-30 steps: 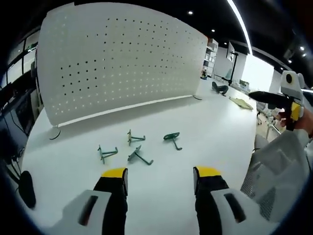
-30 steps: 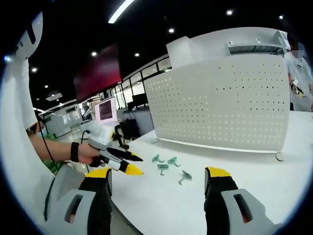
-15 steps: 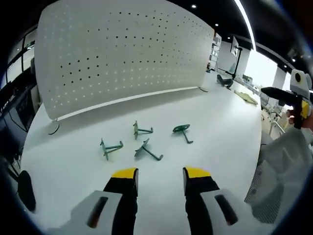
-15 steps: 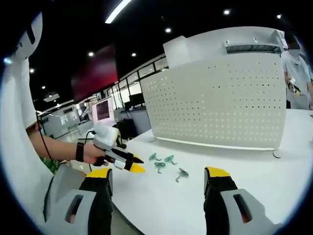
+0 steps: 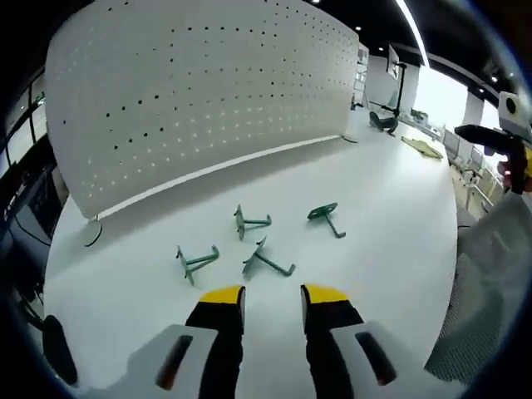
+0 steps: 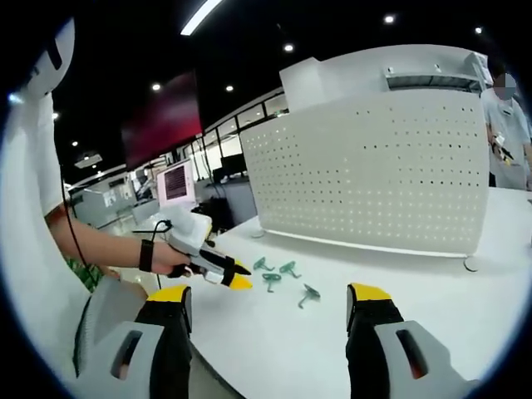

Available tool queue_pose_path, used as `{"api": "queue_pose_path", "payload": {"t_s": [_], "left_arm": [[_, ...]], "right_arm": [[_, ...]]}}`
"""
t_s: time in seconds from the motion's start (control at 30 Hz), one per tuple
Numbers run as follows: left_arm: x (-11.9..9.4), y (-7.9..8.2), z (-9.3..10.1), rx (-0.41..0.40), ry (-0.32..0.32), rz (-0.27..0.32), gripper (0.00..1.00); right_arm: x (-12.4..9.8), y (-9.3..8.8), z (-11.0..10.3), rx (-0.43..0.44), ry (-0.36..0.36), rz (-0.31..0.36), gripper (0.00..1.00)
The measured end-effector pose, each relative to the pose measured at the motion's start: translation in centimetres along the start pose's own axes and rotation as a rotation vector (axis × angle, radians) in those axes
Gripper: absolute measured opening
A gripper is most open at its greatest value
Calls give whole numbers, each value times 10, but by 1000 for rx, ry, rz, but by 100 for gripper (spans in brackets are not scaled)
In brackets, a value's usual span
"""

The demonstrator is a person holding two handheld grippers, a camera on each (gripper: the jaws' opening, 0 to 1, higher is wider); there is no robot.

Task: Insert the hook assembly into the mounting plate slot until the hook locks in place.

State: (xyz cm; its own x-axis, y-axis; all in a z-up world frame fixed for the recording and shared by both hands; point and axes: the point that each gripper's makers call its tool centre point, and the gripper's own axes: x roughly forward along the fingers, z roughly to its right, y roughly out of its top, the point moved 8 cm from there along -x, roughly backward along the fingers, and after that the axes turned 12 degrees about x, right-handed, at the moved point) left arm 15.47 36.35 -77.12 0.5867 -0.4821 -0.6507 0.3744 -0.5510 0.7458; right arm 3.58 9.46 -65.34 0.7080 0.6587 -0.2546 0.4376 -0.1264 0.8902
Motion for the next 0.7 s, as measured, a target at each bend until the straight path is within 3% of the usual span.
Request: {"api": "queue_pose_path", "payload": {"t_s": [0.13, 0.7], "left_arm": [[5, -2, -2, -23, -8, -1, 28], [19, 4, -15, 38, 0, -1, 22]], "right_arm": [[2, 1, -1, -8, 7, -4, 77], [-1, -6, -1, -1, -16, -13, 77]]}}
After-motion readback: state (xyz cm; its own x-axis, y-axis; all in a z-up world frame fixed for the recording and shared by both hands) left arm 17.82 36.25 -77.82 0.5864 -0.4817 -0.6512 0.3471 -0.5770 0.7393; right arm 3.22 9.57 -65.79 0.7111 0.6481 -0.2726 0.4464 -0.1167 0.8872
